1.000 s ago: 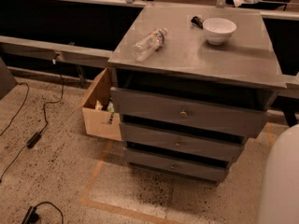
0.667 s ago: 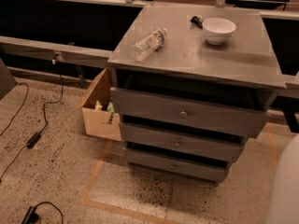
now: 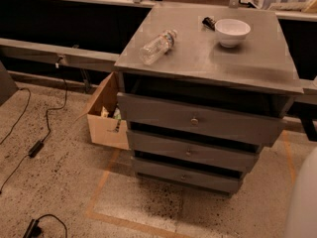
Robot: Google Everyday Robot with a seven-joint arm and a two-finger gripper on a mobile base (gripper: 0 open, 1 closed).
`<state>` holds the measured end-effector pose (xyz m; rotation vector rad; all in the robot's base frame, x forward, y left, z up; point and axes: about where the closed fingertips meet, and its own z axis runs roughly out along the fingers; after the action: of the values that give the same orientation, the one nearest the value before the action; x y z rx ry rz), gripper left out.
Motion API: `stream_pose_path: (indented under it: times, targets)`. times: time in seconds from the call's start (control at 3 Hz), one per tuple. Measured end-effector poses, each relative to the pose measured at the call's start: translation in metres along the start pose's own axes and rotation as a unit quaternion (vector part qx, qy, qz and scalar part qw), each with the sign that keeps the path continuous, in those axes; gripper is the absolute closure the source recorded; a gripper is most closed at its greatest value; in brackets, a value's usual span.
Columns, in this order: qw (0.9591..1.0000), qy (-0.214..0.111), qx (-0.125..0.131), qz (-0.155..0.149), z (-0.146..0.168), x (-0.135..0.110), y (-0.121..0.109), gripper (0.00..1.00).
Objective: Pick blue plastic bottle from white bowl and place on counter
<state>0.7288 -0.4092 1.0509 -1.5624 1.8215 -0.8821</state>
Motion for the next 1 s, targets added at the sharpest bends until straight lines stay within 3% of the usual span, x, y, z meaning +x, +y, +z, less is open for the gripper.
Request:
stream_pose_path:
  times: [0.33, 0.67, 1.0]
  targets:
    - [0.9946, -0.012, -0.091, 0.049, 0.005, -0.001, 0.048, 1.0]
    - [0.9779, -0.031, -0.184, 0.094, 0.012, -0.011, 0.097, 1.0]
    - [0.9588, -0.05, -0.251, 0.123, 0.021, -0.024, 0.131, 1.0]
